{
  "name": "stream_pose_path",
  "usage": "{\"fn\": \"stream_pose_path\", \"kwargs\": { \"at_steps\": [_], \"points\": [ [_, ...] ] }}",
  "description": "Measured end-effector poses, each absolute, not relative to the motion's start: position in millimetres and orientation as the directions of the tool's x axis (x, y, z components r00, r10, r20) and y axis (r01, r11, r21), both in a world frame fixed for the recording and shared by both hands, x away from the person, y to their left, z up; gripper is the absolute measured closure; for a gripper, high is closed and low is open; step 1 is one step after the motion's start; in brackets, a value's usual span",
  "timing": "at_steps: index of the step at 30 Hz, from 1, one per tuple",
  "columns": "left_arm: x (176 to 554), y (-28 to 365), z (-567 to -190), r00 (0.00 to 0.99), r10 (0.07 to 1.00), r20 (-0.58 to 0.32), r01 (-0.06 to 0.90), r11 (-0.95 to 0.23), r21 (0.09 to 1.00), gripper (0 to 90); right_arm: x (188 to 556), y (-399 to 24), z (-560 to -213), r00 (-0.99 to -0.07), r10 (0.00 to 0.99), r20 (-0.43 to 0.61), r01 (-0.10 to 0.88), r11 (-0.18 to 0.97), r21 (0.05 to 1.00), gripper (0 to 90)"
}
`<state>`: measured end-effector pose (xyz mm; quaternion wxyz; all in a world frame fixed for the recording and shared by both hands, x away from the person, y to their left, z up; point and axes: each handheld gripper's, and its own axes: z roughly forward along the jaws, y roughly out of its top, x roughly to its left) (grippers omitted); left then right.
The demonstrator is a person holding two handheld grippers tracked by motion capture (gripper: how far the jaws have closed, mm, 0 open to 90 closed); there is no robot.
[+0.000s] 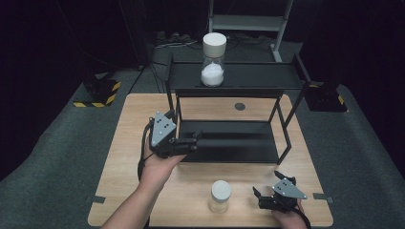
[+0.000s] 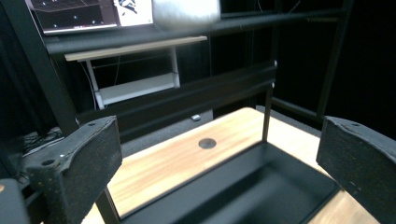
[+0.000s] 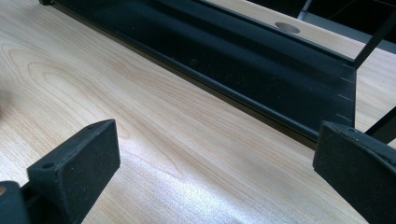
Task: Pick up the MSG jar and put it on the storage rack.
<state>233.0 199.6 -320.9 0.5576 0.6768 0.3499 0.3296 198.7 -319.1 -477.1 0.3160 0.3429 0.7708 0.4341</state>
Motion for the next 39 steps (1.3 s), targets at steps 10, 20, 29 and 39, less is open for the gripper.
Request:
{"fn": "stream_pose_path", "kwargs": {
  "at_steps": [10,20,29,39],
  "points": [
    [220,207,-355,0.539,0.842,0.043,0.133,-0.135,0.982,0.4,198,-319,-477,-0.564,0.803,-0.193,0.252,0.39,0.886,0.0],
    [207,220,-389,0.536,0.844,0.013,0.184,-0.132,0.974,0.4,198,-318,-477,-0.565,0.8,-0.201,0.247,0.397,0.884,0.0],
    [198,235,-426,0.5,0.866,-0.008,0.261,-0.142,0.955,0.4,197,-317,-478,-0.563,0.801,-0.204,0.246,0.398,0.884,0.0],
    [195,244,-461,0.47,0.882,-0.026,0.346,-0.158,0.925,0.4,196,-315,-478,-0.559,0.799,-0.22,0.24,0.411,0.88,0.0]
  ]
}}
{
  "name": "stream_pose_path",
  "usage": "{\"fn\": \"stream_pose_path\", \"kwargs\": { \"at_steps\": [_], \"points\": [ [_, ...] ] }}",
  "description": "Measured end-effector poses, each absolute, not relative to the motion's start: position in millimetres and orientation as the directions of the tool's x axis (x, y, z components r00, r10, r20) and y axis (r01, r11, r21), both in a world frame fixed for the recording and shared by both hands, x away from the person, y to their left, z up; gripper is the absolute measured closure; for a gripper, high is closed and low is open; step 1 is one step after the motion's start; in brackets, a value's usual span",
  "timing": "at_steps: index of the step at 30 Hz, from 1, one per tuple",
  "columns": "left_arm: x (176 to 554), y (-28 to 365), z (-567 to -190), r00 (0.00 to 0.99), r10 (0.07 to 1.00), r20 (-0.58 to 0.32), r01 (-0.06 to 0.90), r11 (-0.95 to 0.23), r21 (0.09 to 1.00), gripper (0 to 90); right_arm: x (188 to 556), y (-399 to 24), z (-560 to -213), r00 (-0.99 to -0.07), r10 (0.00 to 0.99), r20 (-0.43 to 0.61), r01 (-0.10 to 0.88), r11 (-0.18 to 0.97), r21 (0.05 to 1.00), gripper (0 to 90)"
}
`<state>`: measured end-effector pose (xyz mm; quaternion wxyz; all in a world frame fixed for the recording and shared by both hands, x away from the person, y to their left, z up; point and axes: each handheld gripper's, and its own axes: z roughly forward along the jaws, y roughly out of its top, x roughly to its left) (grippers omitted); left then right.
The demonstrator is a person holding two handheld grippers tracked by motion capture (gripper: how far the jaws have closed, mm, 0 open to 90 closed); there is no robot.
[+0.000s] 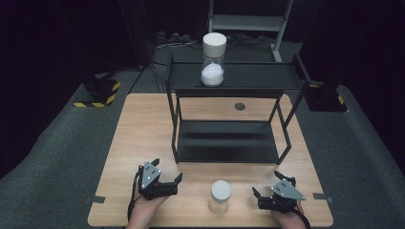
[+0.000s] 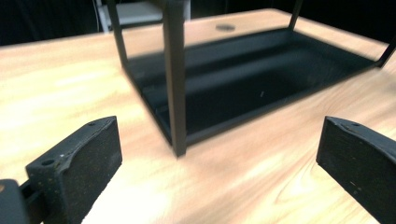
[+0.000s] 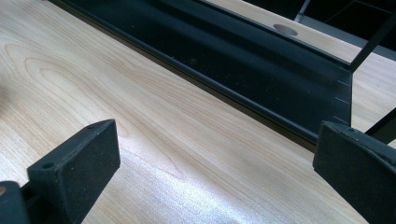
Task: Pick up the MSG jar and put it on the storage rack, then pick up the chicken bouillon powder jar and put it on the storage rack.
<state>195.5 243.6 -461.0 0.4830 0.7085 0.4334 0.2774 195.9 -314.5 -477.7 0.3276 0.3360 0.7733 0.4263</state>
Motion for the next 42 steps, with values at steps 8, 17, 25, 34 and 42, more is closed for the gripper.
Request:
{"fn": "stream_pose_path", "kwargs": {
  "at_steps": [8,17,25,34,42],
  "points": [
    [199,239,-475,0.47,0.882,0.028,0.406,-0.244,0.881,0.5,195,-314,-478,-0.553,0.803,-0.222,0.242,0.409,0.88,0.0],
    [200,230,-470,0.495,0.863,0.099,0.401,-0.328,0.855,1.3,194,-314,-478,-0.55,0.805,-0.221,0.24,0.406,0.882,0.0],
    [197,220,-470,0.509,0.844,0.171,0.372,-0.395,0.84,1.5,194,-315,-478,-0.554,0.804,-0.216,0.24,0.402,0.883,0.0],
    [197,220,-470,0.508,0.844,0.17,0.375,-0.395,0.838,1.5,188,-320,-473,-0.557,0.807,-0.197,0.204,0.363,0.909,0.0],
    [198,222,-470,0.514,0.842,0.161,0.376,-0.39,0.841,1.5,181,-319,-460,-0.562,0.806,-0.186,0.166,0.33,0.929,0.0]
  ]
}}
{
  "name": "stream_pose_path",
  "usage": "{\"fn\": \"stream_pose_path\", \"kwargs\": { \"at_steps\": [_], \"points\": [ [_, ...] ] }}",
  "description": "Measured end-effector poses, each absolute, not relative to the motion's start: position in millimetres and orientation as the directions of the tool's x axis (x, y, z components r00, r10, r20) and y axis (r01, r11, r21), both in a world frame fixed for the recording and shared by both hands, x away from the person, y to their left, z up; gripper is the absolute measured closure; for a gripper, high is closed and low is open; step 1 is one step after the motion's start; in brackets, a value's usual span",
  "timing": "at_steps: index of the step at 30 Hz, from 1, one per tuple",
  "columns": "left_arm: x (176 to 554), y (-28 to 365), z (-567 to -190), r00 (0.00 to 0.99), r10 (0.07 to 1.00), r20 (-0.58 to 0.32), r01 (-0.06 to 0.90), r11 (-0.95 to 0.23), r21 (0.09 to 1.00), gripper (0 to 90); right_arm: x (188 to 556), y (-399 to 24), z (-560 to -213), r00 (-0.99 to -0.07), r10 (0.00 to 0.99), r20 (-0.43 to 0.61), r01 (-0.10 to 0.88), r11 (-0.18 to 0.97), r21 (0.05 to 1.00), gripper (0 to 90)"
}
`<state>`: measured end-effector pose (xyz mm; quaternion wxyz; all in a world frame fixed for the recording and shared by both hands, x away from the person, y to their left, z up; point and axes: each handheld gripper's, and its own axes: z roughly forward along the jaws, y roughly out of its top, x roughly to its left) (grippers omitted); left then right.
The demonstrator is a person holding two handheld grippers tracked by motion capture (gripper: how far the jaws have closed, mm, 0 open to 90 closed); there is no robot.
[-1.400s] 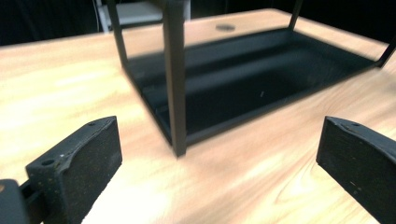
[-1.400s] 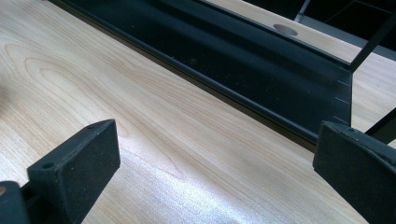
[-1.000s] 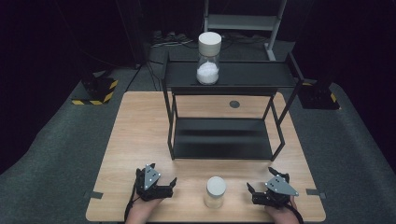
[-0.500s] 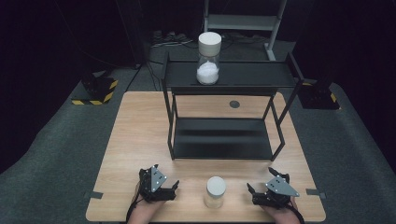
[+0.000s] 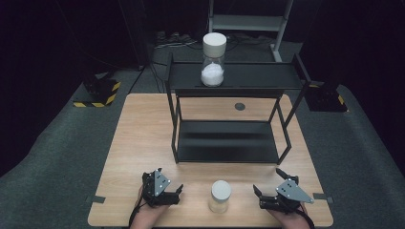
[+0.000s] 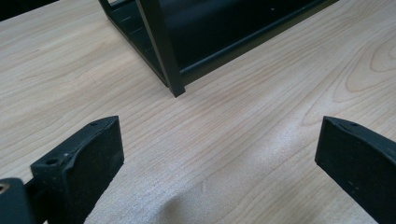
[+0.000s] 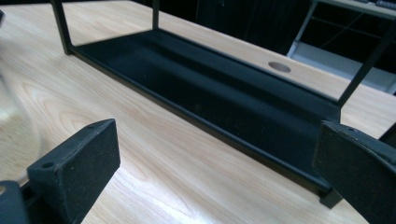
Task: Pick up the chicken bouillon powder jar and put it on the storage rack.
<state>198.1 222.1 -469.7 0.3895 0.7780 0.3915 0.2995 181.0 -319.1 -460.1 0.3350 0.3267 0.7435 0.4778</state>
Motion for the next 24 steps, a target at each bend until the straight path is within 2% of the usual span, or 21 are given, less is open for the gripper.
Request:
{"fn": "stream_pose_path", "kwargs": {
  "at_steps": [17,24],
  "points": [
    [199,221,-469,0.525,0.834,0.172,0.373,-0.407,0.834,1.5,165,-312,-438,-0.632,0.769,-0.096,0.103,0.207,0.973,0.0],
    [199,221,-469,0.527,0.832,0.175,0.371,-0.411,0.833,1.5,162,-302,-434,-0.674,0.734,-0.088,0.089,0.199,0.976,0.0]
  ]
}}
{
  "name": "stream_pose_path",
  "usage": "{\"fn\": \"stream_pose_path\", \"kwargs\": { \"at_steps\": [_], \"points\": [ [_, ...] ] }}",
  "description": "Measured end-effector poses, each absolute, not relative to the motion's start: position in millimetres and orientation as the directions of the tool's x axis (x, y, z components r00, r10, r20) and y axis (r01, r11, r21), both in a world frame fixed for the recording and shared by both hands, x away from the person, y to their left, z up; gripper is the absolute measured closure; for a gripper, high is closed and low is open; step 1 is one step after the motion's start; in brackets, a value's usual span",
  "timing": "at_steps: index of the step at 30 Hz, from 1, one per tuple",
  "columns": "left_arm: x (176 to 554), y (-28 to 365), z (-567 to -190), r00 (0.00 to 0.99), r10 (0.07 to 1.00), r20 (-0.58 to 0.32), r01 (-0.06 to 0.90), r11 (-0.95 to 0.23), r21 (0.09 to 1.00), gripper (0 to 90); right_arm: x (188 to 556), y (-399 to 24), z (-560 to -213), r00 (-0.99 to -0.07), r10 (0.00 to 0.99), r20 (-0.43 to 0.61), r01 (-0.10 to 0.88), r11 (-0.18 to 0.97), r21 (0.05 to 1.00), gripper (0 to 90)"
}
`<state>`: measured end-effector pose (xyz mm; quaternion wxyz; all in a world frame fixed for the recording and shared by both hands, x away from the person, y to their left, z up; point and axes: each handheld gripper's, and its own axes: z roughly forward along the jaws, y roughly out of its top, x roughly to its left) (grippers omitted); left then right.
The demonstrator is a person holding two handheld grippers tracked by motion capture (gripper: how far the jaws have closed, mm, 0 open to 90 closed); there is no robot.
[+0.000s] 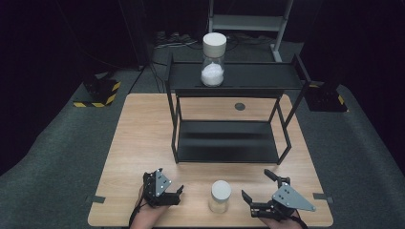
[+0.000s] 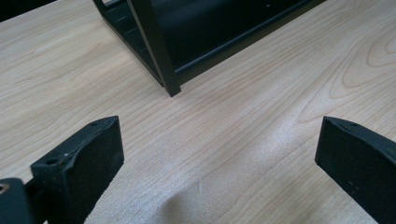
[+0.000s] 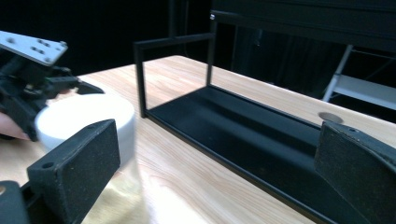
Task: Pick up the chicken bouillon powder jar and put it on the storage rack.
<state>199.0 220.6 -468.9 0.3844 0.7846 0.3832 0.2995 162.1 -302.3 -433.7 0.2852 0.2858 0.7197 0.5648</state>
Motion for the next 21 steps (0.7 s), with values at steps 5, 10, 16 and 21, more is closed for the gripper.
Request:
{"fn": "stream_pose_path", "kwargs": {
  "at_steps": [5,10,16,21],
  "points": [
    [199,220,-469,0.528,0.83,0.178,0.37,-0.414,0.832,1.5,161,-295,-432,-0.706,0.704,-0.079,0.08,0.19,0.978,0.0],
    [199,222,-469,0.524,0.835,0.166,0.376,-0.402,0.835,1.5,162,-284,-432,-0.736,0.672,-0.083,0.073,0.2,0.977,0.0],
    [199,222,-469,0.522,0.837,0.161,0.377,-0.396,0.837,1.5,163,-271,-433,-0.763,0.64,-0.087,0.073,0.219,0.973,0.0],
    [199,223,-469,0.522,0.838,0.16,0.375,-0.393,0.839,1.5,165,-265,-437,-0.776,0.625,-0.086,0.074,0.226,0.971,0.0]
  ]
}}
